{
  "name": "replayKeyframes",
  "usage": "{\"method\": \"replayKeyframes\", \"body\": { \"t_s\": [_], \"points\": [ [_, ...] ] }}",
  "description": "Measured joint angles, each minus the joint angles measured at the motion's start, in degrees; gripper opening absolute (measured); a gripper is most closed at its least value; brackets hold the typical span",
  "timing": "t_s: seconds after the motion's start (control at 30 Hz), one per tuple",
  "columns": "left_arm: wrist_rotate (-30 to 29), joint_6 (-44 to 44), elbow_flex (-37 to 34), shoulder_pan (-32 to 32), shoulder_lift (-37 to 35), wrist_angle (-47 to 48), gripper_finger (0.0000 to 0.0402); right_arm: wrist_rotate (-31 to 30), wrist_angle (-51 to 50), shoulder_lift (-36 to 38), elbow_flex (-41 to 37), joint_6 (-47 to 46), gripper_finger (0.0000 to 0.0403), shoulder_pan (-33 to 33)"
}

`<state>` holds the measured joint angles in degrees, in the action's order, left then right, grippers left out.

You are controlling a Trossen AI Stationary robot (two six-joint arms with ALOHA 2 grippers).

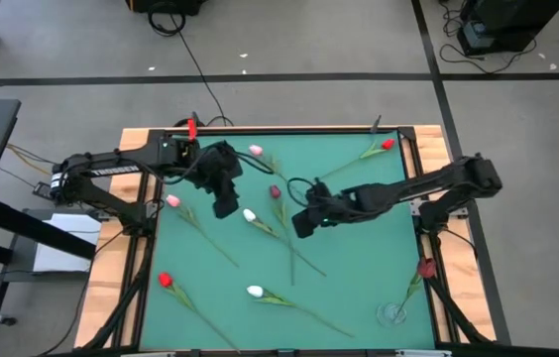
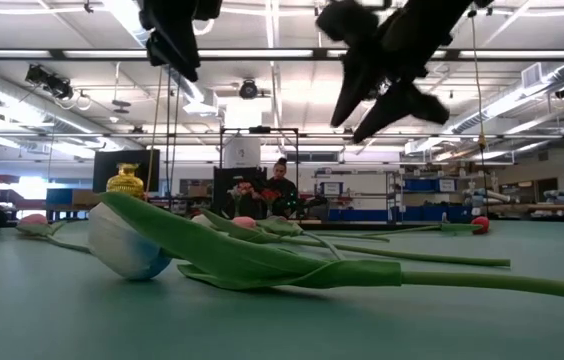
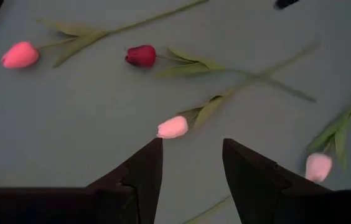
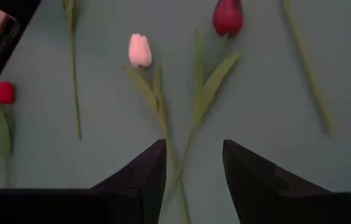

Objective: Sort flowers into vase by color
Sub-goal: Put the dark red tulip into the transparent vase

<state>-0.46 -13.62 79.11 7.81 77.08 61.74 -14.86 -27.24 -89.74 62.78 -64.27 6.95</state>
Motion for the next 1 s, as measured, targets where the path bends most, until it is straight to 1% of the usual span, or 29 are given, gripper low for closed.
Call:
{"method": "replayKeyframes", "body": {
  "t_s": [0.13, 0.23, 0.37, 0.47, 0.63, 0.8, 0.9, 1.0],
  "points": [
    [0.8, 3.7, 0.0, 0.0, 0.0, 1.2, 0.0172, 1.1, 4.4, -5.3, 0.0, 0.5, 0.0165, -1.3],
    [1.5, 5.4, -1.9, 0.0, -0.2, 0.1, 0.0172, 3.2, 7.7, -9.6, 0.0, 1.9, 0.0165, -2.8],
    [1.8, 5.7, -7.7, 0.1, -1.4, -0.8, 0.0172, 6.3, 12.7, -14.5, 0.0, 3.4, 0.0165, -4.5],
    [2.6, 4.1, -13.0, 0.0, -2.8, -0.6, 0.0172, 7.6, 15.3, -16.9, 0.0, 3.6, 0.0165, -5.2],
    [3.4, 0.1, -21.1, -1.3, -6.2, -2.6, 0.0172, 9.4, 15.8, -19.6, 0.0, 4.6, 0.0165, -6.0],
    [3.4, -3.2, -27.1, -2.7, -9.7, -5.7, 0.0172, 11.1, 18.0, -21.4, 0.2, 6.0, 0.0164, -6.6],
    [3.4, -4.6, -29.4, -3.4, -10.8, -7.8, 0.0172, 11.4, 18.1, -21.5, 0.2, 6.7, 0.0148, -7.0],
    [3.4, -5.0, -30.7, -3.7, -11.5, -10.6, 0.0172, 11.9, 18.2, -21.5, 0.1, 7.6, 0.0103, -7.6]
  ]
}}
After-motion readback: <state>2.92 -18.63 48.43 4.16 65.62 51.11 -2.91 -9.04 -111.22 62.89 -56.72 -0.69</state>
